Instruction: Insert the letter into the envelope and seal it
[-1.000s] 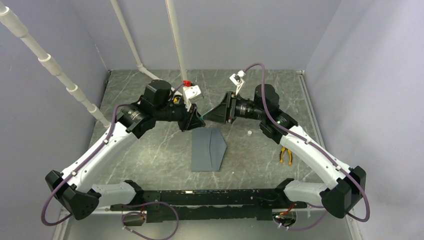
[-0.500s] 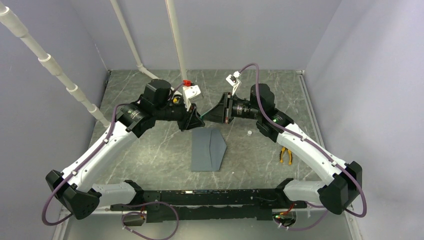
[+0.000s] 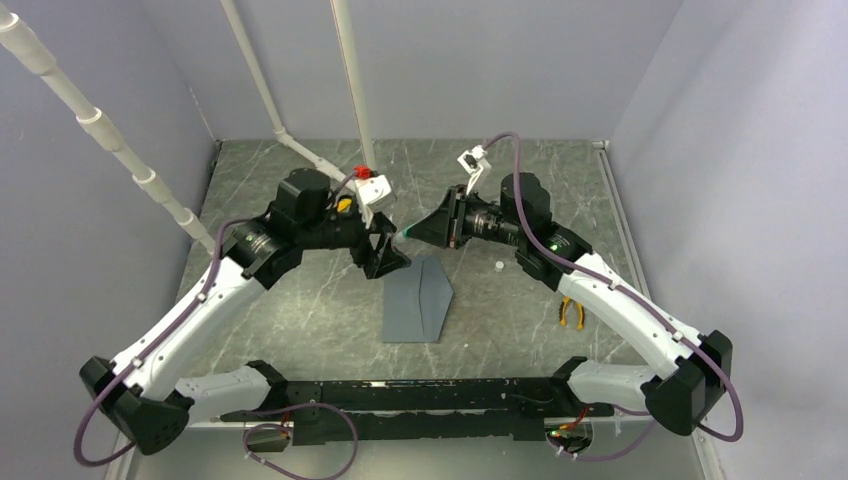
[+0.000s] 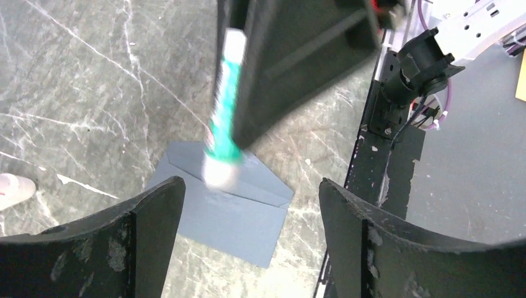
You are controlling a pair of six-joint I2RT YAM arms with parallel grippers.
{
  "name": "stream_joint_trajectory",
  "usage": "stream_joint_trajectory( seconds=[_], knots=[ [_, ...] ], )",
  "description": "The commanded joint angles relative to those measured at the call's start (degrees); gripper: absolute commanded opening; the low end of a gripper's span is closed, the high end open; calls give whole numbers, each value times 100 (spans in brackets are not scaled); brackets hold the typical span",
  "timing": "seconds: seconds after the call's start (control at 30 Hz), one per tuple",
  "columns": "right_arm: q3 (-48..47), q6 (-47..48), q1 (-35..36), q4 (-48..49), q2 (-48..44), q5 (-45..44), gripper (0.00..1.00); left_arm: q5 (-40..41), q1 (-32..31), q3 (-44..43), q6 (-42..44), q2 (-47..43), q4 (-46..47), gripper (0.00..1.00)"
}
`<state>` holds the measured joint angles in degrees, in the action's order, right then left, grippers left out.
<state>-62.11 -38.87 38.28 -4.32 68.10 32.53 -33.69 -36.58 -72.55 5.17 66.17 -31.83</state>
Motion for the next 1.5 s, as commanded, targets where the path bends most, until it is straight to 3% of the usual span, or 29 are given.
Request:
stream_joint_trajectory(
  seconds=[0.0,0.1,0.2,0.33,0.47,0.7,0.9,1.17,1.47],
  knots=[
    [-47,842,-23,-474,-264,-1903,0,162,-11,550,-684,-726,761,85],
    [202,1207,-14,-528,-125,-2901,0,270,-9,802,-1194,-974,798,84],
    [479,1420,96,-432,82,-3669,0,821,-9,1123,-1794,-1093,863,75],
    [916,1408,429,-217,266,-4499,0,1634,-13,1824,-3034,-928,1234,42],
    [1338,1284,884,-45,429,-4979,0,1788,20,2428,-3851,-208,1646,27],
    [1630,1339,1444,398,881,-4850,0,1096,667,2793,-4308,1223,2626,11],
    [1482,1358,1857,411,1536,-5050,0,239,969,2835,-4294,2039,3136,3],
    [1273,1388,2049,395,2094,-5132,0,49,970,2877,-4512,2690,3761,2],
    [1109,1499,2224,321,2336,-5221,0,423,960,2914,-4472,3080,3643,2]
  ],
)
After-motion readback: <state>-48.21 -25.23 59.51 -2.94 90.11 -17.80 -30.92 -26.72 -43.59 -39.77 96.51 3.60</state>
